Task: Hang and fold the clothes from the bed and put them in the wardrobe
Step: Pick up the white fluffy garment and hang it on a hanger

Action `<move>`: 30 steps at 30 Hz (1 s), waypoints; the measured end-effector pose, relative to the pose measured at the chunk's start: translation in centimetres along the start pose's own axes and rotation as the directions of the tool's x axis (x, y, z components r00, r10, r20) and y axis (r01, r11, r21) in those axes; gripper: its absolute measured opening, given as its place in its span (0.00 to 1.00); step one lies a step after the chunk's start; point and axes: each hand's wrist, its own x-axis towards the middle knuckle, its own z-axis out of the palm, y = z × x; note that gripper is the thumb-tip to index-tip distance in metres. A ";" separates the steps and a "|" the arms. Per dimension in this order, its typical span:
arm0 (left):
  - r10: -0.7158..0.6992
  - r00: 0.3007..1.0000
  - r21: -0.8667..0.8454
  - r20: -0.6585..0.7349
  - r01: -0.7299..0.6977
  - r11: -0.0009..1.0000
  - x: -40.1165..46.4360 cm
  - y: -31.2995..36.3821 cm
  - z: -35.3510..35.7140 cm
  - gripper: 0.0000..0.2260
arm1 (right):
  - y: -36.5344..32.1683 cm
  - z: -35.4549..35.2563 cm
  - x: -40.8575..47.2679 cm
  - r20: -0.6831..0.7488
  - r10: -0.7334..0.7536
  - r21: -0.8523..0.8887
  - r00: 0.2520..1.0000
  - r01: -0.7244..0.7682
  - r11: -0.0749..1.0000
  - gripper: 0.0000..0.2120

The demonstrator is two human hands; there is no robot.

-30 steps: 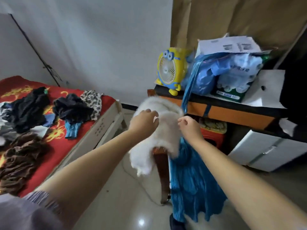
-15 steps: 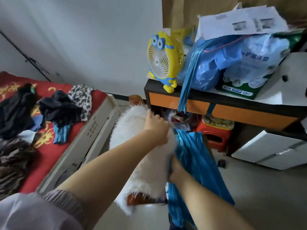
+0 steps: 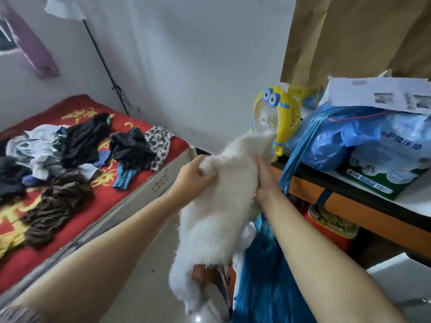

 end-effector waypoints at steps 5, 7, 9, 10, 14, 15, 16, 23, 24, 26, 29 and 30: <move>-0.126 0.987 -0.126 -0.104 0.112 0.986 -7.8 -1.9 -8.7 0.06 | 3.2 11.1 -1.9 0.328 0.052 -0.462 0.943 0.113 0.880 0.06; -0.184 0.981 -0.081 -0.064 0.179 0.981 -11.5 -3.3 -11.8 0.10 | 6.4 14.3 -3.2 0.422 0.081 -0.560 0.903 0.189 0.807 0.08; -0.225 0.968 -0.079 -0.116 0.217 0.973 -14.8 -4.7 -15.0 0.09 | 9.5 16.9 -4.6 0.483 0.179 -0.605 0.857 0.180 0.775 0.08; -0.253 0.950 -0.120 -0.181 0.234 0.965 -16.4 -5.3 -16.7 0.10 | 10.9 18.2 -5.5 0.518 0.248 -0.647 0.818 0.185 0.740 0.05; -0.292 0.788 -0.169 -0.542 0.238 0.956 -21.9 -7.4 -23.7 0.07 | 14.1 23.8 -9.1 0.619 0.528 -0.776 0.581 0.345 0.528 0.10; -0.274 0.773 -0.129 -0.572 0.246 0.961 -23.2 -8.0 -25.1 0.11 | 14.8 25.2 -10.0 0.632 0.583 -0.774 0.510 0.390 0.499 0.11; -0.263 0.789 -0.082 -0.555 0.263 0.961 -24.5 -8.5 -26.3 0.16 | 15.5 26.5 -10.9 0.640 0.624 -0.766 0.448 0.430 0.477 0.11; -0.487 0.859 -0.237 -0.155 0.446 0.863 -34.9 -10.7 -31.8 0.15 | 19.8 33.0 -15.0 0.687 0.658 -0.688 0.309 0.567 0.453 0.18; -0.493 0.847 -0.282 -0.199 0.432 0.857 -36.6 -10.9 -32.1 0.15 | 20.6 33.3 -15.2 0.683 0.666 -0.687 0.300 0.574 0.446 0.19; -0.480 0.793 -0.339 -0.376 0.364 0.868 -39.1 -11.2 -32.3 0.14 | 22.0 33.6 -15.5 0.660 0.705 -0.694 0.259 0.569 0.441 0.17; -0.439 0.677 -0.294 -0.591 0.326 0.899 -42.1 -10.3 -33.1 0.15 | 24.3 33.2 -15.9 0.611 0.762 -0.690 0.213 0.615 0.382 0.15; -0.438 0.637 -0.289 -0.634 0.331 0.898 -43.2 -9.6 -33.3 0.16 | 25.1 33.3 -16.2 0.574 0.797 -0.671 0.189 0.666 0.325 0.18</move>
